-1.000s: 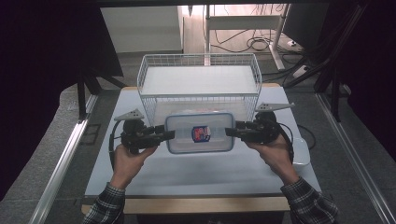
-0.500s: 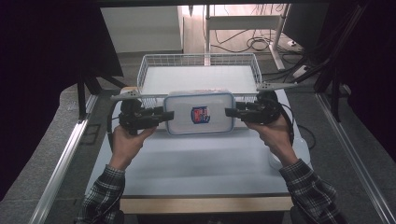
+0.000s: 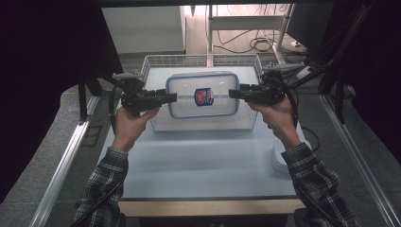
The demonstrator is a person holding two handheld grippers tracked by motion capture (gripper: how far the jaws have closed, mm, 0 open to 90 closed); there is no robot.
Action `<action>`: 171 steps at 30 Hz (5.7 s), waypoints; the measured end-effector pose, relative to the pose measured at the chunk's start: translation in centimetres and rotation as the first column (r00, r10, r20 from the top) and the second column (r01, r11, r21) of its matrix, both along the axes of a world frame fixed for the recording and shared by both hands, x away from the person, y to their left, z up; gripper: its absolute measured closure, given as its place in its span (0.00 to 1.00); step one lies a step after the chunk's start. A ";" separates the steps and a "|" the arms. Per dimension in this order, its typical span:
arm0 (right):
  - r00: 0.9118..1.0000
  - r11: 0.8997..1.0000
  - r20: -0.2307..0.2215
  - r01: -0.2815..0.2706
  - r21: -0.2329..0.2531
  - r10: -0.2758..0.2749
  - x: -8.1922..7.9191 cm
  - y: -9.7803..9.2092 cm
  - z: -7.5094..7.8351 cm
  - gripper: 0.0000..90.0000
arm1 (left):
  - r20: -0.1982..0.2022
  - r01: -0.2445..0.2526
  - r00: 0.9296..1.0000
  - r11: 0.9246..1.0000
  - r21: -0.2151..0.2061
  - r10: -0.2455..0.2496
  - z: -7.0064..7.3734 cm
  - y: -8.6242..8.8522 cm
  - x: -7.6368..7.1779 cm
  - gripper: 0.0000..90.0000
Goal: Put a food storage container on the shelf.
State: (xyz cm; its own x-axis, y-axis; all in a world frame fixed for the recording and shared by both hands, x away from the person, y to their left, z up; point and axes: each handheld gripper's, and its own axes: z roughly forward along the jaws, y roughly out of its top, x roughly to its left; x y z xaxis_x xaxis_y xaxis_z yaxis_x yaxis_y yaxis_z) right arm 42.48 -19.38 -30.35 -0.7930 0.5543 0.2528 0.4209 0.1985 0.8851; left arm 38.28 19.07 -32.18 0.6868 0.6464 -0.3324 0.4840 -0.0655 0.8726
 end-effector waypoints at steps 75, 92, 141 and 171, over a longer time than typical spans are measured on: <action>0.983 0.981 -0.014 0.180 -0.076 -0.182 7.3 2.7 0.1 0.67 | -0.011 -0.162 0.987 0.985 0.067 0.163 -0.4 -0.2 8.1 0.42; 0.977 0.975 0.002 0.213 -0.057 -0.213 8.2 3.1 0.3 0.65 | -0.010 -0.184 0.983 0.981 0.058 0.185 -0.3 -0.3 8.5 0.49; 0.985 0.995 0.172 0.031 -0.090 -0.015 -3.2 0.6 -5.4 0.07 | 0.179 -0.045 0.984 0.980 0.193 0.010 -6.7 -2.2 -4.7 0.06; 0.986 0.989 0.168 0.037 -0.141 -0.013 -9.4 -1.8 -11.5 0.00 | 0.144 -0.005 0.989 0.988 0.155 -0.018 -13.2 -1.6 -10.5 0.02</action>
